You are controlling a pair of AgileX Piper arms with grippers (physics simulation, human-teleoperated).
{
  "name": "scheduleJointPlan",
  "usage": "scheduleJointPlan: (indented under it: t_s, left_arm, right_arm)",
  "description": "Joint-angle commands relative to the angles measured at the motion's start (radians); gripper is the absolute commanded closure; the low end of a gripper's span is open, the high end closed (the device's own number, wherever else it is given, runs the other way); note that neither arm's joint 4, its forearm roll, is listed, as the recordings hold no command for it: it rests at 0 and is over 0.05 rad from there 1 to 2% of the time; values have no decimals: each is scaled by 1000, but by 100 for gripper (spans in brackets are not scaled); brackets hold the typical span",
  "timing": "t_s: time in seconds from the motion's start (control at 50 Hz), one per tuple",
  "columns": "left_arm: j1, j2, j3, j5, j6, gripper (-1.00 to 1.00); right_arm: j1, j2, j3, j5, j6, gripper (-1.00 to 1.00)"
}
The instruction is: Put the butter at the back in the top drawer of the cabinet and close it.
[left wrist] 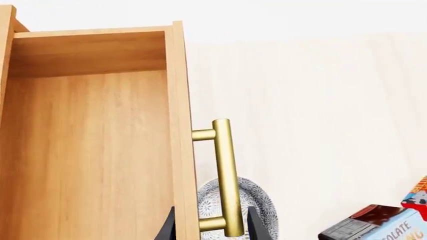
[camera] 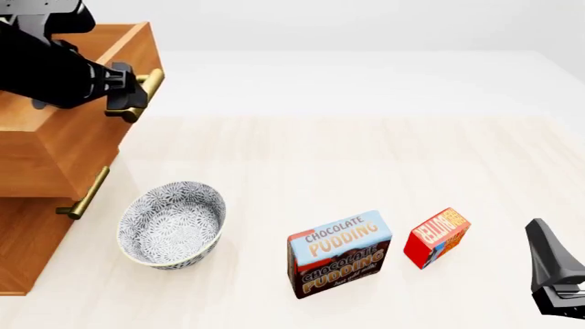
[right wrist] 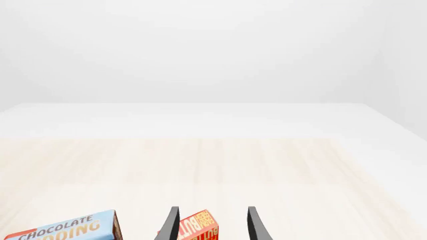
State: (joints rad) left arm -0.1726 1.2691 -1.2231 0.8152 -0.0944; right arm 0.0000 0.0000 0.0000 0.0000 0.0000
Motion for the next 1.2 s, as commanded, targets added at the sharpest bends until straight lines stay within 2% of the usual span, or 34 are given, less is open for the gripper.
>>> scheduleJointPlan:
  t_s: [0.02, 1.2]
  left_arm:
    - [-34, 5, 16, -6, -5, -100]
    - [-155, 38, 35, -49, -19, -100]
  right_arm:
    - [0, 0, 0, 0, 0, -100]
    - [0, 0, 0, 0, 0, -100]
